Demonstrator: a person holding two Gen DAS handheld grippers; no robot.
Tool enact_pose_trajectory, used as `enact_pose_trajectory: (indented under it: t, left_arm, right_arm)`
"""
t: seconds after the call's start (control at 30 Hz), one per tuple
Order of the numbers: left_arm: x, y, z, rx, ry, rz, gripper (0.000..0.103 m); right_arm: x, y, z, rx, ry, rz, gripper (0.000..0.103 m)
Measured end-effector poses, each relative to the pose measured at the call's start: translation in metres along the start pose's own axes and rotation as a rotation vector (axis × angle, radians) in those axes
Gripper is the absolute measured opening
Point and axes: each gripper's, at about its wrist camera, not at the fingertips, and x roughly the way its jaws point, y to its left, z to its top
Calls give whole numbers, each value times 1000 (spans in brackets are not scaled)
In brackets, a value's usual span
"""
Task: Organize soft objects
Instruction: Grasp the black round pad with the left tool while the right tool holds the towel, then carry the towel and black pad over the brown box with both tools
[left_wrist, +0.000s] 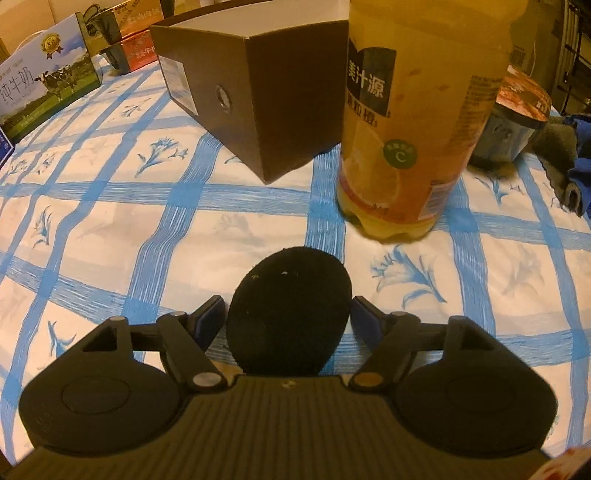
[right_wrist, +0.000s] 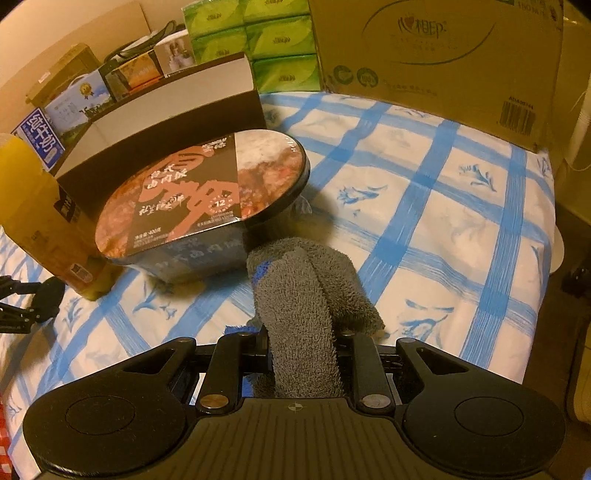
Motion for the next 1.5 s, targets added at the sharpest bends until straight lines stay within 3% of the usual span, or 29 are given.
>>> enact_pose_trajectory:
  t: [0.3, 1.5]
  left_arm:
    - [-1, -7, 0, 7, 1, 12, 64]
    - [-80, -36, -1, -29, -94, 94, 63]
  right_arm:
    - [-3, -2, -2, 1, 1, 2, 21]
    - [-49, 5, 3, -35, -78, 67, 21]
